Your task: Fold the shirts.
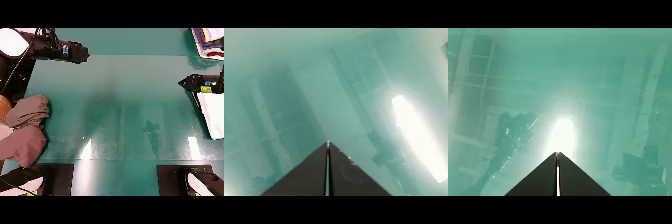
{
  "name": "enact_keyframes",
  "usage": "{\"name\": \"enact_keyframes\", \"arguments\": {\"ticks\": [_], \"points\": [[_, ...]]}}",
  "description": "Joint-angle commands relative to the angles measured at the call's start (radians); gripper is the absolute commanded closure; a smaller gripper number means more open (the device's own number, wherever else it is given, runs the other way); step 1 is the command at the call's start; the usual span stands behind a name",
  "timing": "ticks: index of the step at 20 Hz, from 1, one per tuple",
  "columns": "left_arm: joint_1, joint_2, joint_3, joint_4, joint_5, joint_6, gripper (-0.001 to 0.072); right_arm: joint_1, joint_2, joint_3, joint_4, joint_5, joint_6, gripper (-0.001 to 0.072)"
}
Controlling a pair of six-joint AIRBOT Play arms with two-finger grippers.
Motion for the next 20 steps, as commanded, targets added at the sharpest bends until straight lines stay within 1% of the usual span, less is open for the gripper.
{"name": "enact_keyframes", "arguments": {"ticks": [1,12,13,14,15,17,18,20], "points": [[0.0,0.0,0.0,0.0,0.0,0.0,0.0679,0.002,0.001,0.0,0.001,0.0,0.0,0.0695],[0.0,0.0,0.0,-0.004,0.001,-0.001,0.0679,0.002,0.001,0.0,0.0,-0.001,0.0,0.0695],[0.0,0.0,0.0,-0.006,0.008,-0.001,0.0679,0.002,0.001,0.0,0.0,-0.001,0.0,0.0695],[0.0,0.0,0.0,0.001,0.05,0.002,0.0679,0.002,0.001,0.0,0.0,-0.001,0.0,0.0694],[0.009,0.003,0.005,0.01,0.047,0.001,0.0679,0.002,0.001,0.0,0.0,0.0,0.0,0.0694],[0.064,0.036,0.01,0.062,-0.067,-0.004,0.0679,0.002,0.001,0.0,0.0,-0.001,0.0,0.0695],[0.108,0.06,0.009,0.113,-0.149,-0.006,0.0679,0.002,0.001,0.0,0.0,0.0,0.0,0.0695],[0.201,0.11,-0.019,0.266,-0.293,-0.007,0.0679,0.002,0.001,0.0,0.0,-0.001,0.0,0.0694]]}}
